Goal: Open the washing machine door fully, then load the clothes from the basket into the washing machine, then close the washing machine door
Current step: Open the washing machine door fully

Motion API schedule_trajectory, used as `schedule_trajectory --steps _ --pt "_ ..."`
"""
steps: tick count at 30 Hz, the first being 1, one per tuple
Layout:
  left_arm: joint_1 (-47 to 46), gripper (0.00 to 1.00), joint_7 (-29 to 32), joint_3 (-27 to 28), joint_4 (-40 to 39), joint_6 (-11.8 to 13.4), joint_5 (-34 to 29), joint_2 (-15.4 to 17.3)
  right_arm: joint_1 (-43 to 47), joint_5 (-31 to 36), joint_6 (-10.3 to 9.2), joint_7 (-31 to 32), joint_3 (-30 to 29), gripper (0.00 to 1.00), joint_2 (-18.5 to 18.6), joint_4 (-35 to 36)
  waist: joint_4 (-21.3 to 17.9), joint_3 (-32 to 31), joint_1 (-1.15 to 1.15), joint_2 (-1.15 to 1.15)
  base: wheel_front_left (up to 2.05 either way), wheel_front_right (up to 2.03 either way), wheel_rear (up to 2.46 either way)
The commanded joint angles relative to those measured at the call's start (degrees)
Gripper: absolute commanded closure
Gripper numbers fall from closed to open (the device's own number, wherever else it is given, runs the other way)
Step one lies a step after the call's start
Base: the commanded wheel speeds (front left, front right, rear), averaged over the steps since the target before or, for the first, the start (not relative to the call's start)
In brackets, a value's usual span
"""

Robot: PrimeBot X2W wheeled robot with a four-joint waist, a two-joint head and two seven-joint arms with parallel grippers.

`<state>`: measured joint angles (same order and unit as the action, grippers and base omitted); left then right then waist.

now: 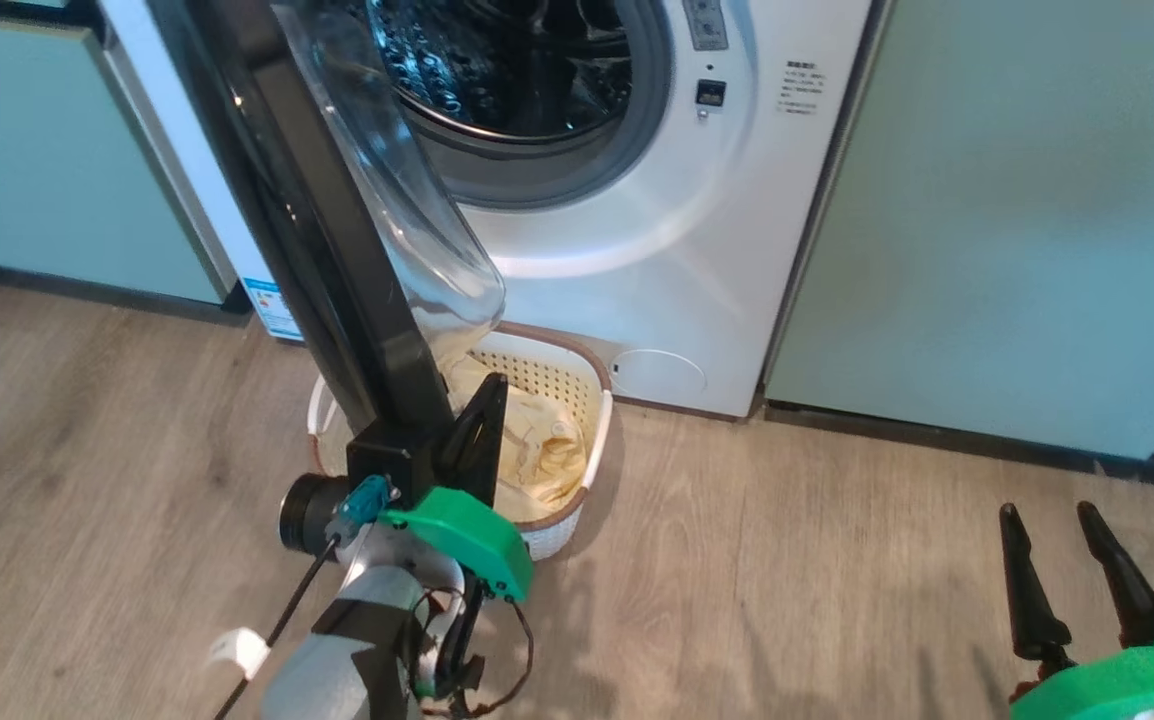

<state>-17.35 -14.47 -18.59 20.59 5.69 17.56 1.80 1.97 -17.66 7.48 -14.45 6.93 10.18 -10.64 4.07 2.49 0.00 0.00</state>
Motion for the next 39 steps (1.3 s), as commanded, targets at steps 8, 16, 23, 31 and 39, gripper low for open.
schedule_trajectory --steps 8,16,23,31,39 --pt "-0.31 1.0 -0.52 2.9 -1.5 0.0 -0.91 1.08 -0.64 -0.51 0.01 -0.55 0.77 0.0 0.23 1.41 3.03 -1.44 0.0 0.0 0.0 0.0 0.0" --pt "0.15 1.0 -0.52 3.78 -0.99 -0.44 -1.34 1.08 -0.5 -0.58 0.01 -0.55 0.42 0.0 -0.16 1.46 6.1 -1.82 0.0 0.0 0.0 0.0 0.0" --pt "0.11 1.0 -0.52 4.42 -0.9 -0.61 -1.71 1.08 -0.56 -0.57 0.01 -0.55 0.6 0.0 -0.52 1.52 9.34 -1.67 0.0 0.0 0.0 0.0 0.0" --pt "-0.18 1.0 -0.52 5.48 -0.38 -0.9 -2.22 1.08 -0.86 -0.62 0.01 -0.55 0.4 0.0 -0.62 1.57 13.3 -1.12 0.0 0.0 0.0 0.0 0.0" --pt "-0.72 1.0 -0.52 6.78 -0.35 -1.33 -2.88 1.08 -0.79 -0.67 0.01 -0.55 0.19 0.0 -0.83 1.44 17.5 -1.02 0.0 0.0 0.0 0.0 0.0"
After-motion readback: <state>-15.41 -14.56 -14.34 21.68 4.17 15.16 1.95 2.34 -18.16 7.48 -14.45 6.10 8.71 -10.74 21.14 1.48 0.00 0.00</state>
